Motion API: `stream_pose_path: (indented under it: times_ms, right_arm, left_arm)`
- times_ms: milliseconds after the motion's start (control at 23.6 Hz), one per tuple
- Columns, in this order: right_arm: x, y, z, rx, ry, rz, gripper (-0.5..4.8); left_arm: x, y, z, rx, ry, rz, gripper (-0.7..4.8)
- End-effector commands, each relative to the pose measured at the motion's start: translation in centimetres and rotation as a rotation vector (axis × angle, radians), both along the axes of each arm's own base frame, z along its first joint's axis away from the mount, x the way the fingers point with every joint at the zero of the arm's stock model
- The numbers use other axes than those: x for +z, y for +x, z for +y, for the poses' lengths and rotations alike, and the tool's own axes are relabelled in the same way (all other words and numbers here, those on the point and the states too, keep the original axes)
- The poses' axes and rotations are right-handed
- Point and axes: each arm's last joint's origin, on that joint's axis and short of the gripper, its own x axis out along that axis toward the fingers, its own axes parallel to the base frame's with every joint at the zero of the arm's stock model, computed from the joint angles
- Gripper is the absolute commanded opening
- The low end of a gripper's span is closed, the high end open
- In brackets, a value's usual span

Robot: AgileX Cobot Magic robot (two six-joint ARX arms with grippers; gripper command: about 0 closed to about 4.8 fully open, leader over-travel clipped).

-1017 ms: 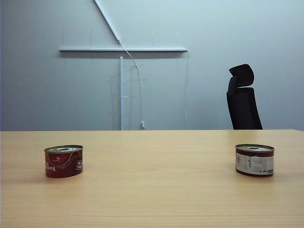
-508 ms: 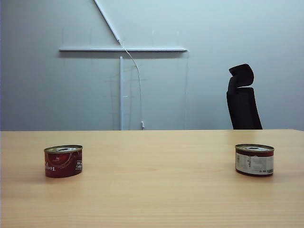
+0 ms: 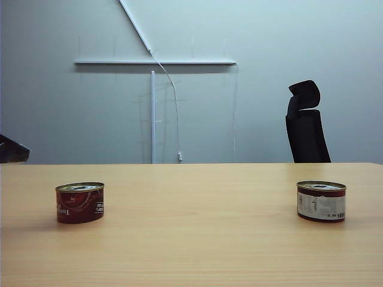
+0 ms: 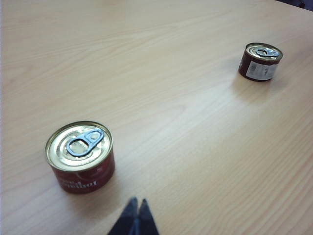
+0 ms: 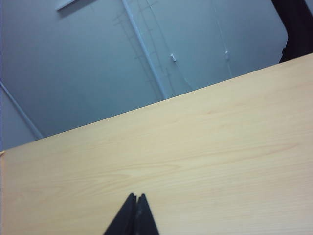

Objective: Stack a can of tomatoes on the right onto the can of tomatoes on the left.

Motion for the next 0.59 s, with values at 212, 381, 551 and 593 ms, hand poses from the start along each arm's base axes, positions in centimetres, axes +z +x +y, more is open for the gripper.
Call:
stream_pose_path:
  times_ms: [212, 381, 551, 593]
  right_arm:
    - [2.9, 0.9, 0.3, 0.097, -0.126, 0.158, 0.05]
    - [2.6, 2.9, 0.5, 0.149, -0.223, 0.263, 2.36]
    - [2.3, 4.6, 1.6, 0.248, -0.325, 0.334, 4.79]
    - [2.2, 5.1, 2.1, 0.279, -0.331, 0.359, 4.79]
  left_arm:
    - [0.1, -0.9, -1.0, -0.125, -0.005, -0.006, -0.04]
    - [0.1, -1.2, -1.3, -0.169, -0.005, -0.006, -0.04]
    - [0.1, -1.2, -1.4, -0.173, -0.005, -0.006, -0.04]
    - [0.1, -1.2, -1.4, -0.173, -0.005, -0.005, -0.04]
